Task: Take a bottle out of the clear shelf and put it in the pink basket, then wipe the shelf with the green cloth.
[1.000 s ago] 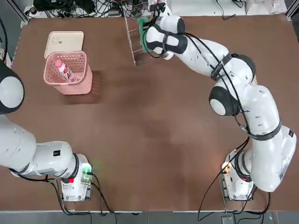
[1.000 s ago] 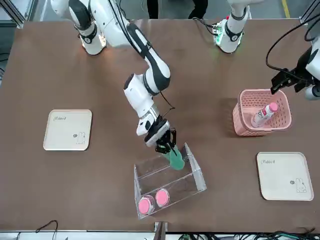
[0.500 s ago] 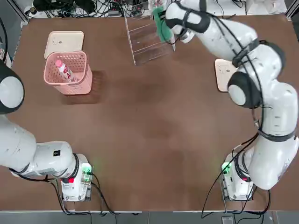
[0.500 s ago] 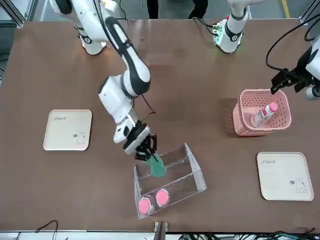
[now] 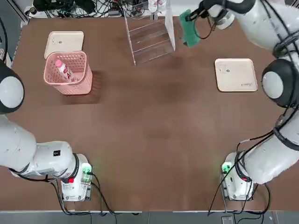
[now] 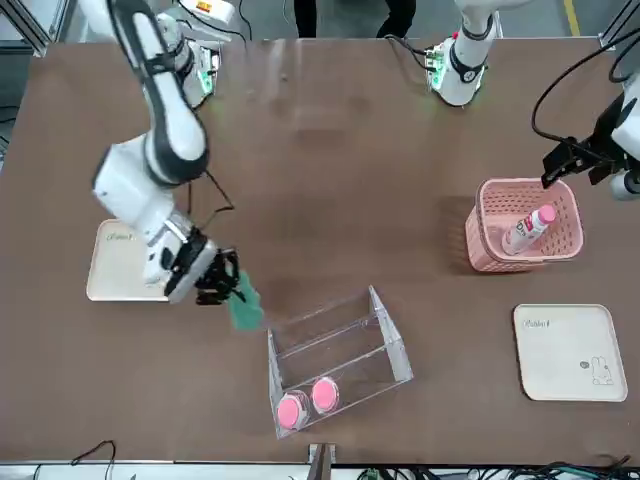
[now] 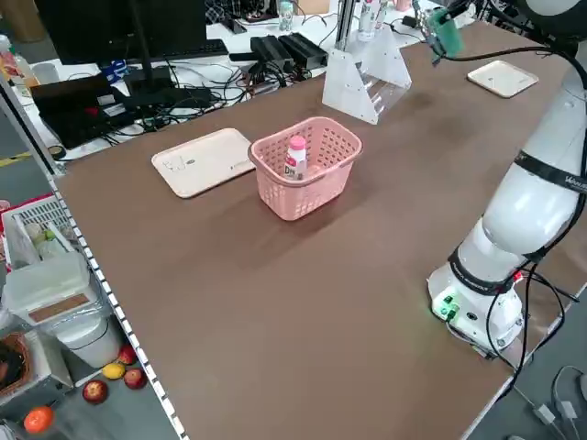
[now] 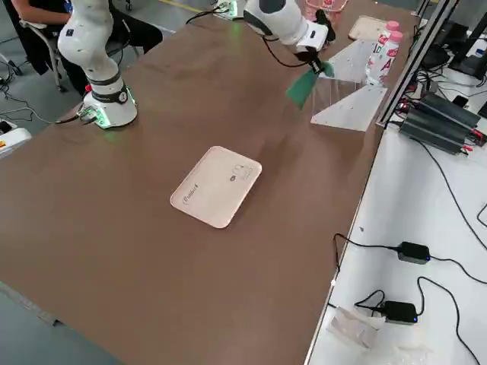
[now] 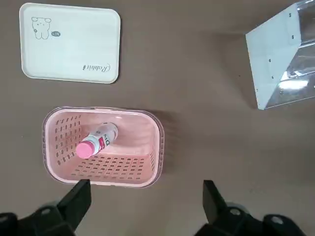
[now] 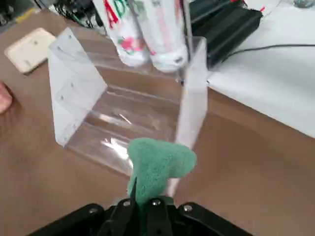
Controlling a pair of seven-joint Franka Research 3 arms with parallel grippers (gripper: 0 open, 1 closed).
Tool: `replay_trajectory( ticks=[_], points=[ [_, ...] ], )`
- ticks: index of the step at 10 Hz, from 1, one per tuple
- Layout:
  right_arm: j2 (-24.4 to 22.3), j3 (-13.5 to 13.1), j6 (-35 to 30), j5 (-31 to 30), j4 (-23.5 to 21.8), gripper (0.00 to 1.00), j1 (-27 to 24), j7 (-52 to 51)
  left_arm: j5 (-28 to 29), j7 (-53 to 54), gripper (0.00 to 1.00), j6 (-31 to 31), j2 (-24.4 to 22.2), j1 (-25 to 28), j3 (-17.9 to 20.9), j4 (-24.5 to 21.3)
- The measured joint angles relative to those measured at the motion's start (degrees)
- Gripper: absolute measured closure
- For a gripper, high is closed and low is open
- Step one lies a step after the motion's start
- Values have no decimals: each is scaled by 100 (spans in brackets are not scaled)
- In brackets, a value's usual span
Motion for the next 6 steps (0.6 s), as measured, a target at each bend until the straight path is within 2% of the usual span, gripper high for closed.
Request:
replay_trajectory(
  ticks=[2, 4, 6],
  points=[
    [-184, -17, -816, -888, -3, 95, -819, -79, 0, 0, 0, 0, 0, 0, -1, 0],
    [-424, -235, -1248, -1165, -59, 95, -1029, 339, 0, 0, 0, 0, 1, 0, -2, 0],
    [-697, -371, -1402, -1315, -353, 95, -1226, 1114, -14, 0, 0, 0, 1, 4, -2, 0]
  ],
)
